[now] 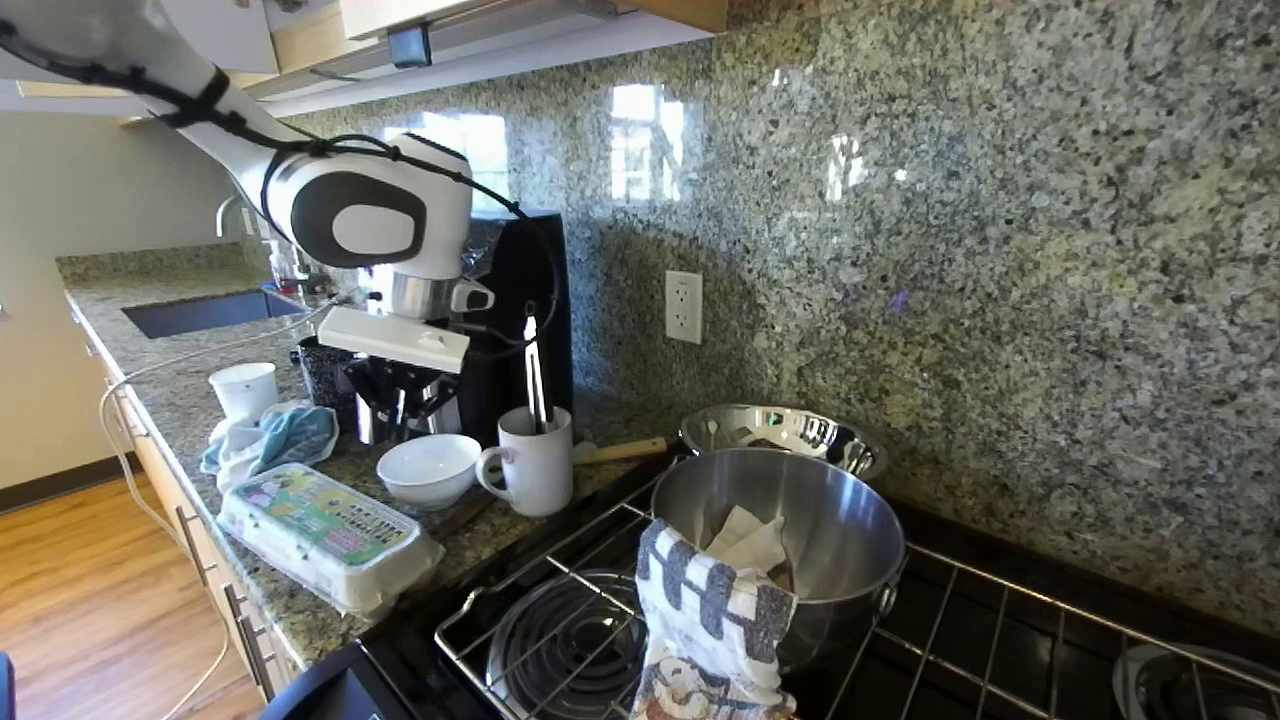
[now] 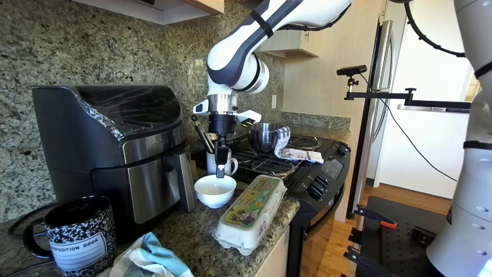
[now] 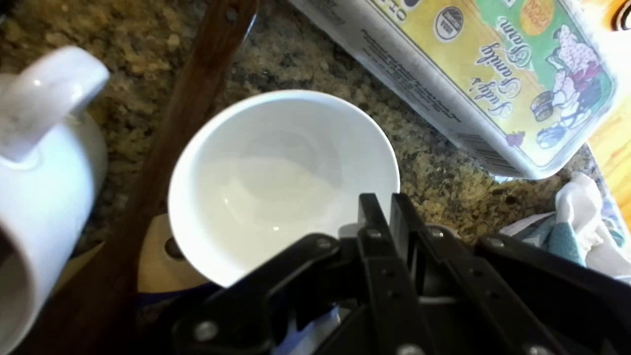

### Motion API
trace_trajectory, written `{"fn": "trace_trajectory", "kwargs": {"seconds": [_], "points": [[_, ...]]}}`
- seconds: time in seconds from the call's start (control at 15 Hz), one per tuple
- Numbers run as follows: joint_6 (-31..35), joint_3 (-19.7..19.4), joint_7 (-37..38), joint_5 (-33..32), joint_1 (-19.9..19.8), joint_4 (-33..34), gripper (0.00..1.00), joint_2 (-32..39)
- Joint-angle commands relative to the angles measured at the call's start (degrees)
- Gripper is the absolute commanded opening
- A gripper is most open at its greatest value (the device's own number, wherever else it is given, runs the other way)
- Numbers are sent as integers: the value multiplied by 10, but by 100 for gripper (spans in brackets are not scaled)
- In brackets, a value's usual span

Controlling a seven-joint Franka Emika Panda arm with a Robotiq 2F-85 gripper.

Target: Pick the bowl on the counter and put it on the stove

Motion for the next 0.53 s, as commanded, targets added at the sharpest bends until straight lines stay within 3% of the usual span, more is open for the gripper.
{"fn": "trace_trajectory", "kwargs": {"seconds": [0.0,0.07,0.2,0.47], "points": [[-31,-3,-7,-1,4,7,5,-7],[-34,-4,-3,-1,5,8,35,-6],[-39,-3,-4,1,6,8,32,-5],[-51,-2,-5,2,7,12,59,0]]}}
